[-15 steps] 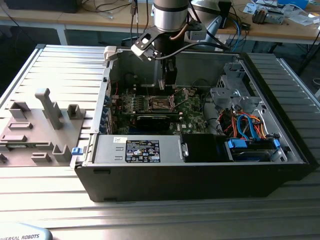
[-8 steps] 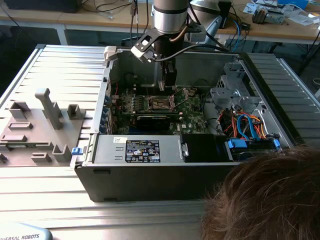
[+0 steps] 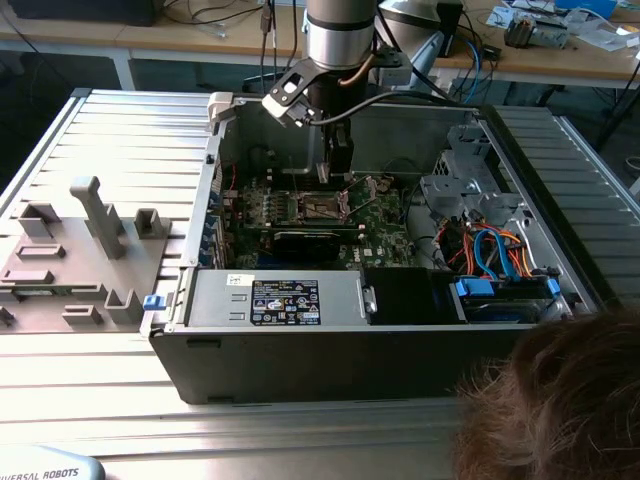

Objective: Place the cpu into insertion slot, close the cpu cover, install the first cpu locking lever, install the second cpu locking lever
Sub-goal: 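Place the cpu into insertion slot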

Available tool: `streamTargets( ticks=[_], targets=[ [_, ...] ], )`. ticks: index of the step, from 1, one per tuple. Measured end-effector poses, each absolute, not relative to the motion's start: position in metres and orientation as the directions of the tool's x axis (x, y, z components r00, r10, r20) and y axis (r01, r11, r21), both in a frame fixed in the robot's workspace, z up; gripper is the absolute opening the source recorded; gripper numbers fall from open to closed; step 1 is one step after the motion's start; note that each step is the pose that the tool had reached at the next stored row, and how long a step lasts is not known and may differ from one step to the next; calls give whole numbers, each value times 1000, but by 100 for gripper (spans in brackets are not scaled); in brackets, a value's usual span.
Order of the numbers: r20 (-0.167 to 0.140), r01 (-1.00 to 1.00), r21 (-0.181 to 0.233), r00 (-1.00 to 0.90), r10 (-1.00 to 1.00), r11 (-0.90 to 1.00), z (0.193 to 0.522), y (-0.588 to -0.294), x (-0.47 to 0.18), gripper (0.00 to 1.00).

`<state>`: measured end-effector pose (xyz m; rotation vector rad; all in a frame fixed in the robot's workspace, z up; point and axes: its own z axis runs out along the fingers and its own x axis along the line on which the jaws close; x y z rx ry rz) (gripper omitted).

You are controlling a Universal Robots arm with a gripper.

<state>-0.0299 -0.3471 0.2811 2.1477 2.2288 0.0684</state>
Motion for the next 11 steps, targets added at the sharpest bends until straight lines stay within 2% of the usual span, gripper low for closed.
streamTargets(
  ticks=[11],
  targets=[
    [-2, 997, 63, -37, 999, 37, 277, -347, -30, 54]
  ],
)
